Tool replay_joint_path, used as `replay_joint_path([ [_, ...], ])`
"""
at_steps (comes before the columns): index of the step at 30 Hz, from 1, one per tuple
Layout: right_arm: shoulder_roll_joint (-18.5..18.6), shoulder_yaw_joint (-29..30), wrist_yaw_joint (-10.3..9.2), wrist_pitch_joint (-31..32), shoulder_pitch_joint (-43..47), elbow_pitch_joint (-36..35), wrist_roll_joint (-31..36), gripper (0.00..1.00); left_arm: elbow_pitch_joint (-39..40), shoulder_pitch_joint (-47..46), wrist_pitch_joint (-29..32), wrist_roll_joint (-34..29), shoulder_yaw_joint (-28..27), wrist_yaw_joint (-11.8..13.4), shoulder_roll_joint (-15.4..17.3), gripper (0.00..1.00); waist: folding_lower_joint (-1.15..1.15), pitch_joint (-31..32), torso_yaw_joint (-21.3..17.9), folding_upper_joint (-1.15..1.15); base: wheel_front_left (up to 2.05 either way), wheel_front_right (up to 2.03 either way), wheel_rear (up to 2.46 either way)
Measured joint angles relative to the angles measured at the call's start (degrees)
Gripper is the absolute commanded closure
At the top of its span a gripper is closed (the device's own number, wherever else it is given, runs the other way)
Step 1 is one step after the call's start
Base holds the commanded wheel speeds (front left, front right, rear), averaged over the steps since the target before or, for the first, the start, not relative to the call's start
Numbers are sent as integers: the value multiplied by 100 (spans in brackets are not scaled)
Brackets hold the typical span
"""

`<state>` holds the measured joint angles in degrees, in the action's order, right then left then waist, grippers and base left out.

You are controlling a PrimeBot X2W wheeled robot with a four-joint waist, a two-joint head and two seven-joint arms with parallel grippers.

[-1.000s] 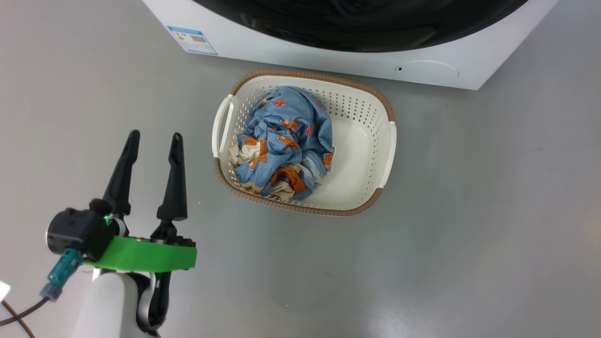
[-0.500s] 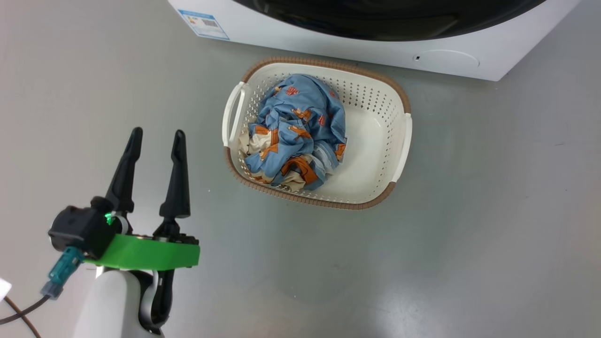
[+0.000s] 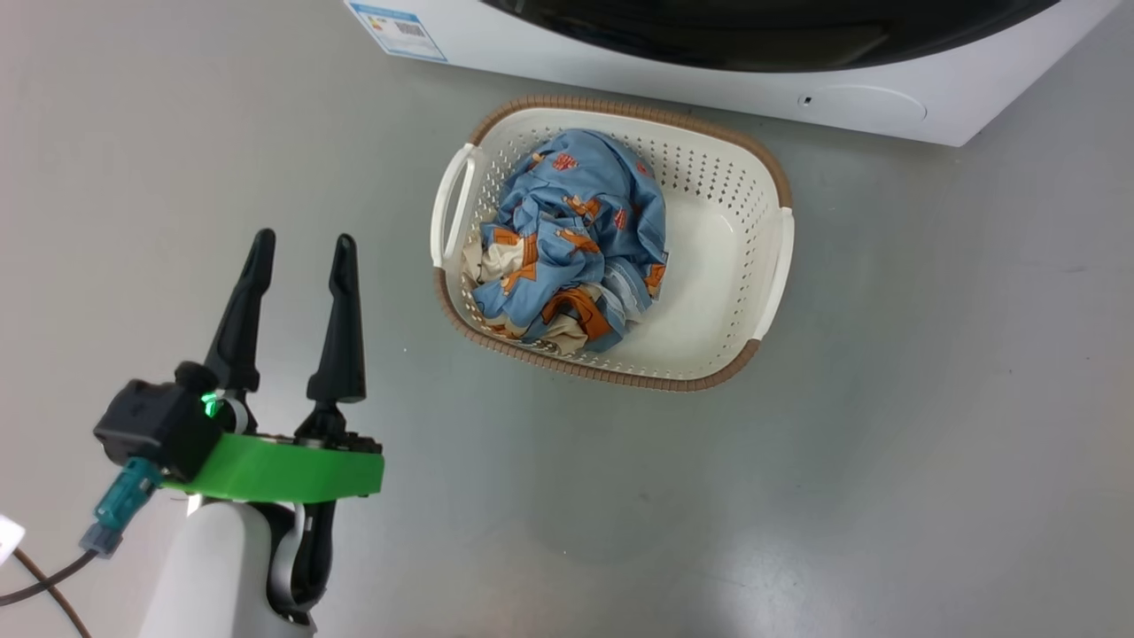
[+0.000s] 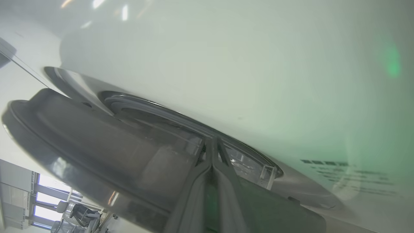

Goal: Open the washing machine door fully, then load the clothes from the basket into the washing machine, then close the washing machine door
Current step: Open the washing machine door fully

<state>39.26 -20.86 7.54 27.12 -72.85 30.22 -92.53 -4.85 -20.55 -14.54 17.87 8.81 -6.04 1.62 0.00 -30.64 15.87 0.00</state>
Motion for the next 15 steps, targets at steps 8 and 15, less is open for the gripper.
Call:
replay_joint_path([
  [8, -92, -64, -15, 211, 159, 13, -24, 100, -53, 4, 0, -1, -14, 0, -1, 0, 0, 212, -43, 0, 0, 0, 0],
  [15, -185, -70, -15, 322, 637, -156, -93, 100, -104, 39, 0, -52, -108, -2, -1, 0, 0, 475, -113, 0, 0, 0, 0],
])
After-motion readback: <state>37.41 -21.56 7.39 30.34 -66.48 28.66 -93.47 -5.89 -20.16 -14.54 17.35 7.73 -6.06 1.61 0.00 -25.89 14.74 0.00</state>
